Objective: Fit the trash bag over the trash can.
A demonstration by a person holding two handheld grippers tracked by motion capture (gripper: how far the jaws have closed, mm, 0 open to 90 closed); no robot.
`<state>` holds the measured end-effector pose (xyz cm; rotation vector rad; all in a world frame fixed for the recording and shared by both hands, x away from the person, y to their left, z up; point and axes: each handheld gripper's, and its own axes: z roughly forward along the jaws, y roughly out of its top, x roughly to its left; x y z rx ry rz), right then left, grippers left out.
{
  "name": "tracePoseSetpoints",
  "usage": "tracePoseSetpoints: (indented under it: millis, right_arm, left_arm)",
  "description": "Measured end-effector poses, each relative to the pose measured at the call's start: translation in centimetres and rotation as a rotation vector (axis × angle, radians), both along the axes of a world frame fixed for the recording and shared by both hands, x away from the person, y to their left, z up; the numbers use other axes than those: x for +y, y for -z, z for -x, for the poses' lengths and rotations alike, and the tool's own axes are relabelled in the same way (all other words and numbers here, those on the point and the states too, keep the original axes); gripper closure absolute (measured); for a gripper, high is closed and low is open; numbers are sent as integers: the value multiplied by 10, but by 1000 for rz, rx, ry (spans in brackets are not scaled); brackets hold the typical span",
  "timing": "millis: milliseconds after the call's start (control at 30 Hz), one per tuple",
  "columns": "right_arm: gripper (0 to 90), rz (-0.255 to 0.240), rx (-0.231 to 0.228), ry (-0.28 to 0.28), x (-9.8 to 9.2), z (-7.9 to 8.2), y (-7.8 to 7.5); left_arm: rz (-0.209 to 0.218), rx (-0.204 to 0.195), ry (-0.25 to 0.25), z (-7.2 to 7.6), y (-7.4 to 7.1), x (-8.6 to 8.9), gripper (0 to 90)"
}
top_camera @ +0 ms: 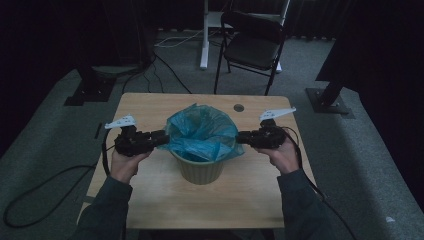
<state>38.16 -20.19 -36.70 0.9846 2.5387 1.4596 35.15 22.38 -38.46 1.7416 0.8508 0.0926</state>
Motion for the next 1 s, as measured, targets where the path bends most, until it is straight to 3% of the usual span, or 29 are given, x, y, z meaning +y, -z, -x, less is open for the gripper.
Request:
tracePoseSetpoints:
  millis: [100, 300, 467, 800, 1000]
  right_arm:
    - [768, 6, 1, -5, 0, 1, 0]
    - [892, 11, 8, -19, 1, 3, 1]
    - [900, 19, 8, -29, 2, 4, 1]
    - [900, 33, 16, -58, 2, 10, 2]
    - [900, 37, 20, -71, 3, 14, 3]
  left_arm:
    - [4, 6, 1, 3, 1, 1, 626]
    - [-38, -12, 7, 13, 2, 0, 745]
    - [-62, -35, 27, 21, 2, -3, 867]
    - [-92, -54, 62, 34, 7, -9, 891]
    - [-87, -53, 70, 36, 10, -11, 892]
